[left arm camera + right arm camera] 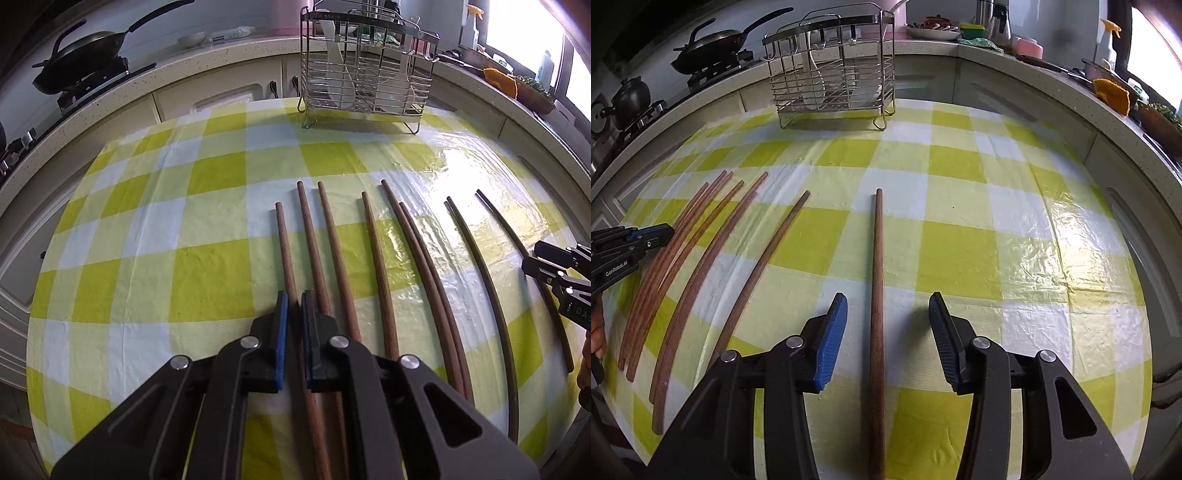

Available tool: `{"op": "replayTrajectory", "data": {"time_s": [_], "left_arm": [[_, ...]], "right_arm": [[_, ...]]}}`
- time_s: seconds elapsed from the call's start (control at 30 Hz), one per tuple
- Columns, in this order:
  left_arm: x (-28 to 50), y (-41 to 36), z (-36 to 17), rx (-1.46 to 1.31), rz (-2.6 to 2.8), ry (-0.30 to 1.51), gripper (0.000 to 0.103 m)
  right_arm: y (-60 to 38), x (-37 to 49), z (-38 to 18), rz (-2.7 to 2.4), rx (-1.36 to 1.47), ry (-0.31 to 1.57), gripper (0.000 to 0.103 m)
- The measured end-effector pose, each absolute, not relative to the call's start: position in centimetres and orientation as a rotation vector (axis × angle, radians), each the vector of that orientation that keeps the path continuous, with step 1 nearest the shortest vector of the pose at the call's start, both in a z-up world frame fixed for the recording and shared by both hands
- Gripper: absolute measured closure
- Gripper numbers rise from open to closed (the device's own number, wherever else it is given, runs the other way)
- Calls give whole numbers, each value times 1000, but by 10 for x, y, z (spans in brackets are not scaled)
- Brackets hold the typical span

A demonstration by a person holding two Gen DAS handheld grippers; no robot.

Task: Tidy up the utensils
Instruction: 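Close the left tool on one chopstick while the right tool grasps another chopstick, then lift both chopsticks upright and carry them toward the wire rack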

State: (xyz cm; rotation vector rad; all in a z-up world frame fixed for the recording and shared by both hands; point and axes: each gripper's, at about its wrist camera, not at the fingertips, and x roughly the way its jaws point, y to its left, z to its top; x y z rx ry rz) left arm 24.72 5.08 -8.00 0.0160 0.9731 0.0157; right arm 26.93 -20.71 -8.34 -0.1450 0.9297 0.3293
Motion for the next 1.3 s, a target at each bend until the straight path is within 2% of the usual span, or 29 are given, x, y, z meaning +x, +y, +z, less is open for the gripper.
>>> {"op": "replayTrajectory", "data": {"time_s": [0.03,0.1,0.2,0.23,0.47,0.97,1.3], "left_arm": [[247,51,-80,9,13,974,96],[247,53,-80,-11,2,975,96],[245,55,-79,-24,1,971,97],[244,55,-78,-30,0,969,97],[239,60,-63,-66,-15,929,97],[228,62,-20,-105,-30,806,97],[227,65,-19,-110,-35,800,97]], "right_arm": [[-207,269,-83,334,-145,929,65],[-204,267,-83,346,-153,926,78],[-200,265,-82,361,-156,922,92],[-200,265,-82,361,-156,920,94],[-206,266,-76,374,-90,900,94],[-212,258,-19,397,-38,778,95],[-206,255,-19,402,-52,778,95]]}}
